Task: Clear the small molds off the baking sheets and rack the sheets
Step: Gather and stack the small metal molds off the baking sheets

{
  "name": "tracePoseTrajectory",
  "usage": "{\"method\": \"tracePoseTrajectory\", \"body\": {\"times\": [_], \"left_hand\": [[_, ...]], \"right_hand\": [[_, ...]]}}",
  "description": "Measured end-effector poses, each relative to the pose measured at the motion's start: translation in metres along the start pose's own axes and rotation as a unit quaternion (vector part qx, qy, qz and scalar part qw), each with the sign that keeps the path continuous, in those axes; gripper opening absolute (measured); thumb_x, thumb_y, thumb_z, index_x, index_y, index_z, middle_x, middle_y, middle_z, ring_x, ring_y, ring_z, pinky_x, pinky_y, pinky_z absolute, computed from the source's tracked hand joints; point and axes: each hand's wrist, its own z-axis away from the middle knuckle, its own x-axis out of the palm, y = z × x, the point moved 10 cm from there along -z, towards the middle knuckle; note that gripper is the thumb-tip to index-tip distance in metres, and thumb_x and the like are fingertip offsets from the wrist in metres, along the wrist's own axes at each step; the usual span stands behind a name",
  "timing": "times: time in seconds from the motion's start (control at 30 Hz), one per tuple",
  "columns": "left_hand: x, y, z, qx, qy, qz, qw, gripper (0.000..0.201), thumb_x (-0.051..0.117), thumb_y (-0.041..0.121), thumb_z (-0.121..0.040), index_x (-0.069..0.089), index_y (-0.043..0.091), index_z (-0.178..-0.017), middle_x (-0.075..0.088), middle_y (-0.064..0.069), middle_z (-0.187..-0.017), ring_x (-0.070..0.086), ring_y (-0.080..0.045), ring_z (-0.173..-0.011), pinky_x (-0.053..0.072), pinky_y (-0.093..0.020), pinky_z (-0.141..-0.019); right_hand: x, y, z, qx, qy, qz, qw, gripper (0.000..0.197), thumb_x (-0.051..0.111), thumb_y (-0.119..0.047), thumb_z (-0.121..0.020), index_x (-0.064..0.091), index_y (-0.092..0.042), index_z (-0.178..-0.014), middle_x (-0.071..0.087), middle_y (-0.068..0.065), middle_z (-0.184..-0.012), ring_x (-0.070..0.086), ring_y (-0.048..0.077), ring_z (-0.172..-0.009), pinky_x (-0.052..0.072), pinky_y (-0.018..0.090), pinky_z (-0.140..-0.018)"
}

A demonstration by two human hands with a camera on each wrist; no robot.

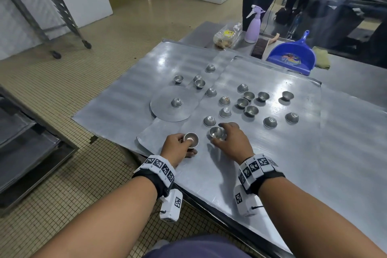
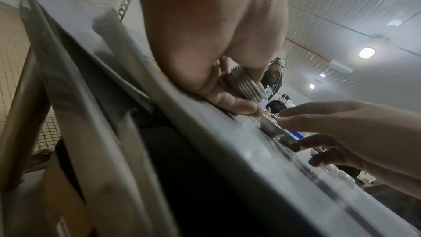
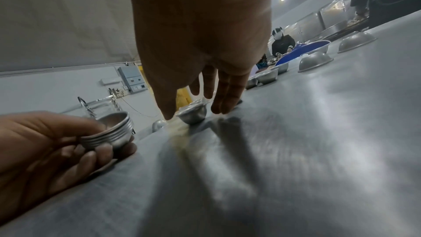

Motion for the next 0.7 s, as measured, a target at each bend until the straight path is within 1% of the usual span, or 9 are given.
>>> {"method": "tracePoseTrajectory", "body": {"times": [0.07, 0.13, 0.3, 0.37, 0.43, 0.5, 0.6, 0.63, 0.7], "left_hand": [[0.001, -0.001, 0.000, 0.004, -0.001, -0.005, 1.000, 0.008, 0.059, 0.001, -0.095, 0.067, -0.001, -0.096, 0.069, -0.019, -0.082, 0.071, -0.026, -0.060, 0.063, -0.037, -0.067], [0.001, -0.002, 0.000, 0.009, 0.005, -0.012, 1.000, 0.010, 0.059, 0.001, -0.095, 0.067, -0.003, -0.099, 0.069, -0.017, -0.080, 0.070, -0.026, -0.058, 0.062, -0.039, -0.068], [0.000, -0.001, 0.000, 0.019, 0.017, -0.026, 0.999, 0.011, 0.058, 0.001, -0.094, 0.069, -0.002, -0.097, 0.069, -0.017, -0.074, 0.070, -0.027, -0.059, 0.063, -0.042, -0.069], [0.000, -0.001, 0.000, 0.019, 0.016, -0.028, 0.999, 0.011, 0.058, 0.001, -0.094, 0.069, -0.001, -0.096, 0.069, -0.018, -0.074, 0.070, -0.028, -0.059, 0.063, -0.042, -0.070], [-0.001, -0.002, 0.000, 0.018, 0.016, -0.027, 0.999, 0.012, 0.058, 0.000, -0.094, 0.069, -0.003, -0.097, 0.069, -0.018, -0.074, 0.070, -0.028, -0.059, 0.063, -0.039, -0.068], [-0.001, -0.003, 0.000, 0.018, 0.016, -0.026, 0.999, 0.012, 0.058, 0.000, -0.094, 0.069, -0.004, -0.097, 0.069, -0.018, -0.074, 0.069, -0.027, -0.058, 0.063, -0.037, -0.066], [0.000, -0.003, -0.001, 0.017, 0.012, -0.024, 0.999, 0.012, 0.058, 0.001, -0.094, 0.069, -0.003, -0.096, 0.068, -0.016, -0.074, 0.069, -0.025, -0.057, 0.062, -0.039, -0.068], [0.000, -0.003, -0.001, 0.016, 0.011, -0.023, 1.000, 0.012, 0.058, 0.001, -0.094, 0.069, -0.002, -0.095, 0.068, -0.016, -0.074, 0.069, -0.025, -0.057, 0.062, -0.041, -0.070], [0.001, -0.004, -0.002, 0.015, 0.012, -0.023, 1.000, 0.011, 0.058, 0.001, -0.094, 0.069, -0.001, -0.092, 0.068, -0.016, -0.073, 0.069, -0.025, -0.056, 0.062, -0.043, -0.071]], "right_hand": [[0.005, 0.000, -0.002, 0.006, -0.010, 0.014, 1.000, 0.061, 0.073, -0.041, -0.083, 0.053, -0.023, -0.138, 0.059, 0.008, -0.125, 0.061, 0.034, -0.112, 0.050, 0.040, -0.093], [0.008, 0.000, -0.003, 0.012, -0.015, 0.022, 1.000, 0.060, 0.071, -0.039, -0.084, 0.052, -0.024, -0.138, 0.061, 0.008, -0.123, 0.060, 0.035, -0.115, 0.050, 0.040, -0.092], [0.011, -0.001, -0.005, 0.030, -0.025, 0.045, 0.998, 0.053, 0.066, -0.039, -0.087, 0.052, -0.026, -0.136, 0.061, 0.008, -0.122, 0.060, 0.037, -0.113, 0.048, 0.040, -0.088], [0.010, -0.003, -0.002, 0.030, -0.021, 0.048, 0.998, 0.044, 0.064, -0.036, -0.087, 0.056, -0.027, -0.129, 0.062, 0.007, -0.118, 0.062, 0.036, -0.108, 0.048, 0.039, -0.085], [0.009, -0.005, 0.004, 0.032, -0.002, 0.042, 0.999, 0.027, 0.060, -0.034, -0.084, 0.060, -0.029, -0.110, 0.061, 0.003, -0.104, 0.063, 0.034, -0.097, 0.048, 0.036, -0.078], [0.008, -0.007, 0.010, 0.039, 0.023, 0.039, 0.998, 0.017, 0.058, -0.037, -0.079, 0.057, -0.028, -0.095, 0.057, -0.002, -0.092, 0.062, 0.030, -0.086, 0.048, 0.035, -0.072], [0.004, -0.007, 0.018, 0.056, 0.058, 0.024, 0.996, 0.016, 0.056, -0.040, -0.074, 0.052, -0.028, -0.084, 0.054, -0.005, -0.082, 0.060, 0.026, -0.074, 0.053, 0.036, -0.070], [0.003, -0.005, 0.018, 0.060, 0.059, 0.016, 0.996, 0.017, 0.057, -0.039, -0.073, 0.051, -0.028, -0.083, 0.054, -0.006, -0.080, 0.059, 0.026, -0.073, 0.052, 0.036, -0.069], [0.006, -0.004, 0.017, 0.059, 0.030, 0.003, 0.998, 0.020, 0.059, -0.038, -0.073, 0.050, -0.028, -0.087, 0.056, -0.005, -0.080, 0.060, 0.028, -0.077, 0.050, 0.036, -0.070]]}}
